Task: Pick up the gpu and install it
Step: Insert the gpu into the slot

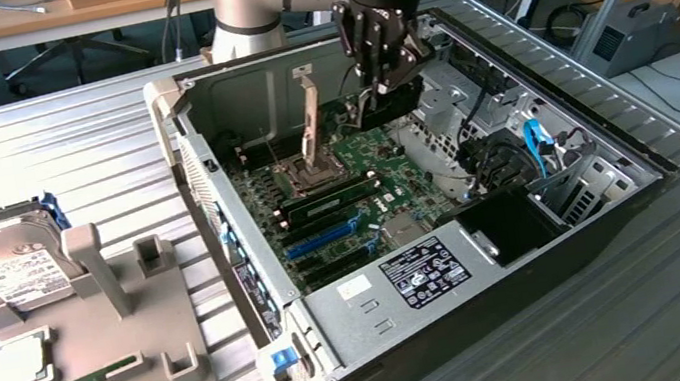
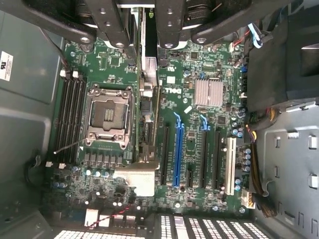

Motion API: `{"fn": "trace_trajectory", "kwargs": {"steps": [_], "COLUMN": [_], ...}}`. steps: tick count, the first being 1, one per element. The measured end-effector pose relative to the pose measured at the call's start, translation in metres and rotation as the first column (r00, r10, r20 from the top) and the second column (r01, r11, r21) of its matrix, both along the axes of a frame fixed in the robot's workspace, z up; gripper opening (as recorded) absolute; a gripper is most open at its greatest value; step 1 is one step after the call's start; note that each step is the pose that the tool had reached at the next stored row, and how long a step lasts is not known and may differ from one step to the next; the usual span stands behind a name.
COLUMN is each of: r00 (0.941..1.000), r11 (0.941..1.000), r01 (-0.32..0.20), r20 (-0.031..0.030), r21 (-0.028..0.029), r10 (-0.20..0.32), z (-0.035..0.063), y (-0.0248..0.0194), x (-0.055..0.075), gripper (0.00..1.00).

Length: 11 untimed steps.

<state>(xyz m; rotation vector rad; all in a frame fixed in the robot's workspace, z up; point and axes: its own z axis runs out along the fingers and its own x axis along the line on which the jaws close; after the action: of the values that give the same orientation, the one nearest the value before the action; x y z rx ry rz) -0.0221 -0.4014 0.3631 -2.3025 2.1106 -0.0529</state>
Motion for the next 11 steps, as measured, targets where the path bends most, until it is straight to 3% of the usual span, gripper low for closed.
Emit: {"fn": "trace_trajectory", "kwargs": {"steps": [11], "r00": [1.0000], "r11": [1.0000], "r01": [0.000], "r20": [0.0001], "r21": [0.0000], "r10": [0.000], "z": [-0.0021], "y": [-0.0039], "x": [-0.0001], "gripper": [0.26]}}
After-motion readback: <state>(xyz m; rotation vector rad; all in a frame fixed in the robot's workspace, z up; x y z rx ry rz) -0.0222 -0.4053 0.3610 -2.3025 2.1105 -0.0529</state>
